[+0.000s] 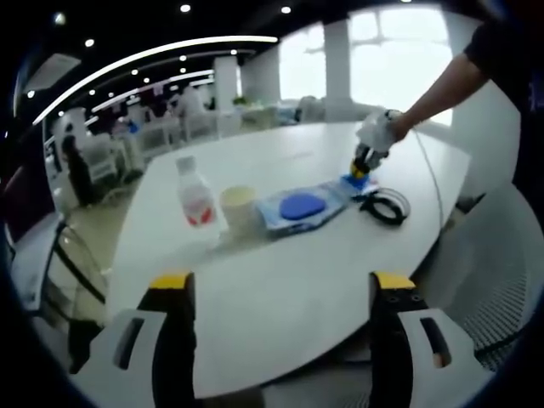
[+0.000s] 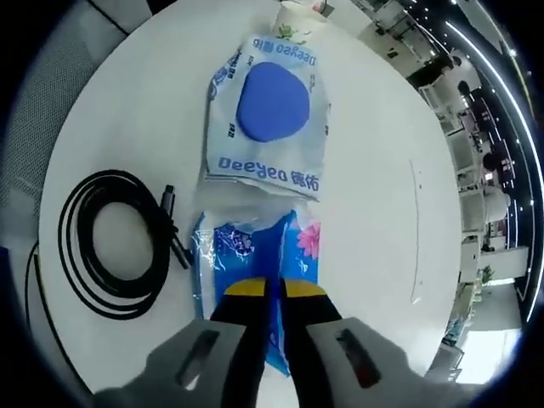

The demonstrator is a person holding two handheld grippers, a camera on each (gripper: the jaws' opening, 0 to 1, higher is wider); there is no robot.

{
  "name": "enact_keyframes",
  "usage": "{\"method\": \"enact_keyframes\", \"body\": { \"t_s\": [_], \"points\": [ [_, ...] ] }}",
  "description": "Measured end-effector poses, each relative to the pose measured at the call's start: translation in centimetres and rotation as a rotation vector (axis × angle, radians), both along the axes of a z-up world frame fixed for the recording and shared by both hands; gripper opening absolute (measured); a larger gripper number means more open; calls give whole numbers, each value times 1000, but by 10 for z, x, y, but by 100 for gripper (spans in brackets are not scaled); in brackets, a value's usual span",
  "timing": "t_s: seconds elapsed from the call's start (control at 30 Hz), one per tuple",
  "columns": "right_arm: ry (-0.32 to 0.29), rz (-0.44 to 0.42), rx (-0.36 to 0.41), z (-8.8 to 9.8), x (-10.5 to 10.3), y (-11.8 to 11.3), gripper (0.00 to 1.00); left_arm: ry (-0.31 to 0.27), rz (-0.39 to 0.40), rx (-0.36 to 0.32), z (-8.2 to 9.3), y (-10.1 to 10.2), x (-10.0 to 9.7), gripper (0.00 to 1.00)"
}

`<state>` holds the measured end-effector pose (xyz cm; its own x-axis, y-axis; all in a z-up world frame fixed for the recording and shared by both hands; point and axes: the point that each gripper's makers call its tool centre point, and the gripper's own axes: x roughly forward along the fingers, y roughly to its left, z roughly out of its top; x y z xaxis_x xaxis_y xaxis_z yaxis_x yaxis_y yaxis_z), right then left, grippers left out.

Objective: Arrange the tabletop items into an orderly group along one side of the table until the central work area is clear of visible clutter.

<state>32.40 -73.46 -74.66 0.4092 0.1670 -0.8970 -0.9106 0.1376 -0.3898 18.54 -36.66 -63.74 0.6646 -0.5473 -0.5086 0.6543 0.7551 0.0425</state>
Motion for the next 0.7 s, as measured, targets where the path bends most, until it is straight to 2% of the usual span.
{"method": "enact_keyframes", "body": {
  "t_s": [0.17, 0.43, 0.57, 0.7],
  "points": [
    [-43, -92, 73, 14, 0, -1, 19, -2, -10, 0, 0, -1, -1, 81],
    [-58, -120, 144, 30, -12, -1, 32, -13, -30, -10, 3, -5, -2, 82],
    [-51, -107, 192, 38, -22, 8, 36, -18, -36, -17, 4, -6, -2, 83],
    [-43, -79, 195, 39, -30, 13, 42, -22, -42, -22, 5, -7, -2, 83]
  ]
}}
